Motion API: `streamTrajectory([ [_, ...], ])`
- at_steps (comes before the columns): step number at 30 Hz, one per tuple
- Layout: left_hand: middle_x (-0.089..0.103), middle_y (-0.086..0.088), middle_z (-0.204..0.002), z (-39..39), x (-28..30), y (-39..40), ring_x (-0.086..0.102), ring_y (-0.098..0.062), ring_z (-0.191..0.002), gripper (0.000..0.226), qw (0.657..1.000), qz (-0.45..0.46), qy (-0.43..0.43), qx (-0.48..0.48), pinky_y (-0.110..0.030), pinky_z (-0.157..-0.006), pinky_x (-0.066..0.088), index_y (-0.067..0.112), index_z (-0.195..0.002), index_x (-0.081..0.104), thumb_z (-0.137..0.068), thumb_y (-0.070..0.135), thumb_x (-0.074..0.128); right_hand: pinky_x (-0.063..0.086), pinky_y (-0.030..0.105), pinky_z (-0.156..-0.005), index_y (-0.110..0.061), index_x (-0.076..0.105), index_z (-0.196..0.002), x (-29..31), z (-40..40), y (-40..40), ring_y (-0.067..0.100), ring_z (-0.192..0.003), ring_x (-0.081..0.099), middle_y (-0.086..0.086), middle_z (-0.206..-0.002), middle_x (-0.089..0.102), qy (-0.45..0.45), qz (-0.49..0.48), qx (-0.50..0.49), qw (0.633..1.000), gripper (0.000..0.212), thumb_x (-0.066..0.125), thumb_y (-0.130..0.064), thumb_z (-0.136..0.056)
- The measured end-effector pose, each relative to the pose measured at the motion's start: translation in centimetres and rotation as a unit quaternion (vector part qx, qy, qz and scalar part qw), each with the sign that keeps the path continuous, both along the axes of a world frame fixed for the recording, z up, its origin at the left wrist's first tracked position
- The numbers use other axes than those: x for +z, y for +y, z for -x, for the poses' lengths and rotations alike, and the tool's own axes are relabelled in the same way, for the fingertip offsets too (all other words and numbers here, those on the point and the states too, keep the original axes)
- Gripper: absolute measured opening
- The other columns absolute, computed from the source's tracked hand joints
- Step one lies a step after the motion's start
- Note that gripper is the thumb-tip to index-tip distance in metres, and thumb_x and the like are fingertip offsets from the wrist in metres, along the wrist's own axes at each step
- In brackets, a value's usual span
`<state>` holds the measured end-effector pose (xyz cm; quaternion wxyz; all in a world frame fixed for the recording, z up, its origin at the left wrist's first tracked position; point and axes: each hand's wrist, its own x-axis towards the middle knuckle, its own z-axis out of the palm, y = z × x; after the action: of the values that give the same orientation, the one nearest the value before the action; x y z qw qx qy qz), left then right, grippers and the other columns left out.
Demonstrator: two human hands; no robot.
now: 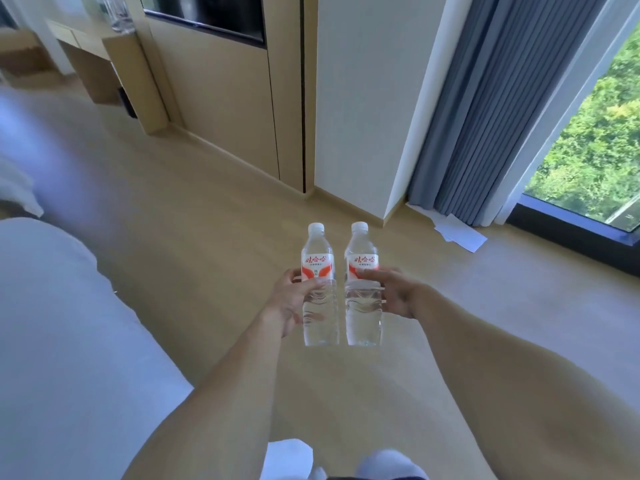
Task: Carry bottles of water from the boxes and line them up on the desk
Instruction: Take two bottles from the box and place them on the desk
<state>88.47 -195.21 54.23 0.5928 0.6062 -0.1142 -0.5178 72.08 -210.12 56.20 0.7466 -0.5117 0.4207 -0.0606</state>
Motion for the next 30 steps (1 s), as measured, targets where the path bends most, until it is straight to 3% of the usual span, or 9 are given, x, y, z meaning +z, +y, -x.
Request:
streamTrajectory([
  [4,0.068,-0.024,-0.120,-5.2,-0.1,-2.9,0.071,-0.035,-0.097,0.049,1.000,-0.008,-0.001,0.027,-0.059,-0.071,0.060,0.015,-0.120,0.056,-0.080,0.015,0.083,0.057,0.042,-0.079,-0.008,0.066,-0.119,-0.3,-6.3,-4.4,0.029,-0.097,0.071,0.013,-0.109,0.074,-0.001,-0.001,0.036,0.999,0.062,0.085,-0.031,-0.064],
  [10,0.067,-0.022,-0.121,-13.8,-0.9,-8.6,0.067,-0.041,-0.110,0.051,0.995,-0.036,-0.021,0.091,-0.072,-0.087,0.050,0.014,-0.125,0.052,-0.083,0.014,0.081,0.058,0.040,-0.073,-0.010,0.067,-0.116,-1.7,-16.7,-12.0,0.028,-0.092,0.071,0.012,-0.104,0.074,-0.006,-0.006,0.097,0.995,0.047,0.081,-0.027,-0.075],
  [17,0.071,-0.013,-0.101,-24.5,-0.5,-16.5,0.069,-0.031,-0.090,0.052,0.982,-0.040,-0.008,0.183,-0.064,-0.078,0.058,0.012,-0.121,0.058,-0.076,0.010,0.084,0.057,0.035,-0.069,-0.017,0.073,-0.106,-1.9,-30.0,-22.1,0.025,-0.086,0.069,0.007,-0.098,0.075,0.000,-0.008,0.184,0.983,0.030,0.081,-0.027,-0.079],
  [22,0.069,-0.020,-0.118,-31.1,0.4,-20.1,0.068,-0.040,-0.110,0.049,0.970,-0.036,-0.007,0.239,-0.060,-0.074,0.060,0.013,-0.119,0.060,-0.077,0.011,0.085,0.056,0.035,-0.071,-0.017,0.067,-0.120,-0.6,-39.3,-26.7,0.023,-0.090,0.069,0.005,-0.106,0.073,0.007,-0.005,0.237,0.972,0.045,0.080,-0.028,-0.079],
  [26,0.070,-0.019,-0.118,-36.4,0.8,-21.7,0.069,-0.039,-0.110,0.052,0.962,-0.033,0.005,0.270,-0.049,-0.066,0.059,0.011,-0.120,0.059,-0.076,0.010,0.085,0.055,0.034,-0.070,-0.016,0.066,-0.123,-0.5,-46.5,-28.5,0.021,-0.090,0.070,0.004,-0.106,0.074,0.006,-0.018,0.271,0.962,0.045,0.078,-0.027,-0.081],
  [30,0.069,-0.021,-0.120,-42.9,0.2,-22.5,0.067,-0.042,-0.113,0.051,0.959,-0.039,0.013,0.282,-0.057,-0.071,0.060,0.013,-0.118,0.059,-0.075,0.008,0.086,0.055,0.034,-0.070,-0.016,0.065,-0.124,-1.3,-53.8,-29.2,0.022,-0.090,0.070,0.004,-0.106,0.074,0.010,-0.025,0.295,0.955,0.045,0.078,-0.026,-0.082],
])
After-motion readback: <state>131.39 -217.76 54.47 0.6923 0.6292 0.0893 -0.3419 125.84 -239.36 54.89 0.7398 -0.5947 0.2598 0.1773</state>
